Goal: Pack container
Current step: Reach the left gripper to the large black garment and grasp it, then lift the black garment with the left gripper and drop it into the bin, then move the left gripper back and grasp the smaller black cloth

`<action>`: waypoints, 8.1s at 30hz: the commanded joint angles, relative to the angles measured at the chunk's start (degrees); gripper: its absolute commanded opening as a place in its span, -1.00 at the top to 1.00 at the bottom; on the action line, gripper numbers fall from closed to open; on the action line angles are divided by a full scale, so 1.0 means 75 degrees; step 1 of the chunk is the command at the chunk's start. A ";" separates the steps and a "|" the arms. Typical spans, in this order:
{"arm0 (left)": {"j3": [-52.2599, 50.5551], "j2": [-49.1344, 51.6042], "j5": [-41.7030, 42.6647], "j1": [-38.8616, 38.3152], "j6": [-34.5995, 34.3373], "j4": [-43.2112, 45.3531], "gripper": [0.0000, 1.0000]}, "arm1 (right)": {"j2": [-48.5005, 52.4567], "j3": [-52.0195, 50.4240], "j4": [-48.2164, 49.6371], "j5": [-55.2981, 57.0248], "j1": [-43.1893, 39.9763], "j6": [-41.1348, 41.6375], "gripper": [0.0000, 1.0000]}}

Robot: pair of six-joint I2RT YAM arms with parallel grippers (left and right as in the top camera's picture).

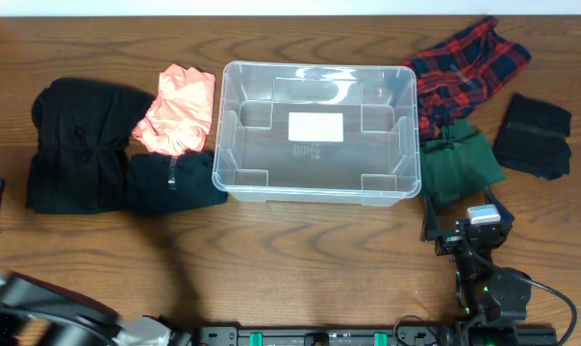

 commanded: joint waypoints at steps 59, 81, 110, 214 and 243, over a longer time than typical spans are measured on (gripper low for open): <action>0.0128 -0.1078 0.3217 -0.1582 -0.0099 0.1620 0.88 | -0.0035 -0.0012 -0.0029 0.0023 -0.0099 -0.0085 -0.98; 0.0134 -0.3952 0.5598 -0.5671 -0.5330 0.6586 0.88 | -0.0035 -0.0012 -0.0032 0.0020 -0.0099 -0.0085 -0.99; 0.0134 0.0662 0.6822 -1.0497 -0.4721 0.8335 0.88 | -0.0035 -0.0012 -0.0029 0.0023 -0.0099 -0.0085 -0.98; 0.0399 -0.1411 -0.1818 -0.5438 0.0181 -0.2932 -0.96 | -0.0035 -0.0012 -0.0029 0.0023 -0.0099 -0.0085 -0.99; -0.1851 0.1154 -0.0548 -0.5630 -0.3448 -0.0487 -0.96 | -0.0035 -0.0012 -0.0029 0.0023 -0.0099 -0.0082 -0.98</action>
